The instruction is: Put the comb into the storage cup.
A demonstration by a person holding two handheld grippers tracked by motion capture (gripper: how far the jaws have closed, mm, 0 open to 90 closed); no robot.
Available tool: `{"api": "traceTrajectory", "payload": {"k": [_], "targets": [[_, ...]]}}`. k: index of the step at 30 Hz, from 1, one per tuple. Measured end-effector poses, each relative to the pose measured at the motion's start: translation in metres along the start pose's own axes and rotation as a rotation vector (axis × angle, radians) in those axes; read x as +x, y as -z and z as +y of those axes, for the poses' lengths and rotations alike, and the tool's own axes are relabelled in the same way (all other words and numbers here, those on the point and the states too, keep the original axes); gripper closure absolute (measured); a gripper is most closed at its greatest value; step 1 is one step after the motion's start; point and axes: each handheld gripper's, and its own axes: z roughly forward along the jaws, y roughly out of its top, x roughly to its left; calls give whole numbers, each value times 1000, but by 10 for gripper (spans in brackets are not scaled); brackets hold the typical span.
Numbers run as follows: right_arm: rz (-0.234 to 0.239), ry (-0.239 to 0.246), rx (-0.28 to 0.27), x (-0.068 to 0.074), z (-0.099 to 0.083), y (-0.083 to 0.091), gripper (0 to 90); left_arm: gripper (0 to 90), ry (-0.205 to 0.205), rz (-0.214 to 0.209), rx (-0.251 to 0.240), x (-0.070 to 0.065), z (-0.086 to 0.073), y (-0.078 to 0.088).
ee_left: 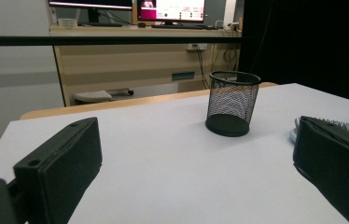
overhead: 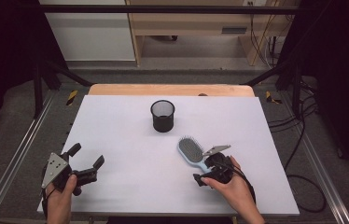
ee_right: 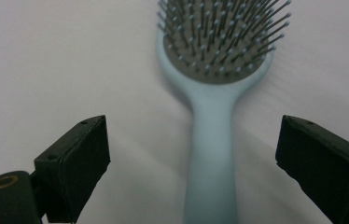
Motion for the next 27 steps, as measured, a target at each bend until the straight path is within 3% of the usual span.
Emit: {"api": "traceTrajectory", "payload": {"k": [3,8,11,12,13,19,27], "targets": [[0,-21,5,-4,6,-7,112,13,-3,0,8,-3,0,-2],[-6,-15,8,-3,2,-8,144,13,-14,-5,4,-4,1,-5],[0,-30,-20,-3,1,-7,255,14,-20,-5,12,-3,0,-5],[0,-30,-20,-3,1,-7,255,14,-17,-5,12,-3,0,-5],[-3,-33,-36,-3,5,-7,325,14,-15,-6,9,-3,0,-5],[-2,-60,-19,-10,6,-12,433,14,-12,-8,12,-2,-1,-4],[-24,-40,-7,-8,7,-16,503,17,-23,-22,8,-5,0,-4]]}}
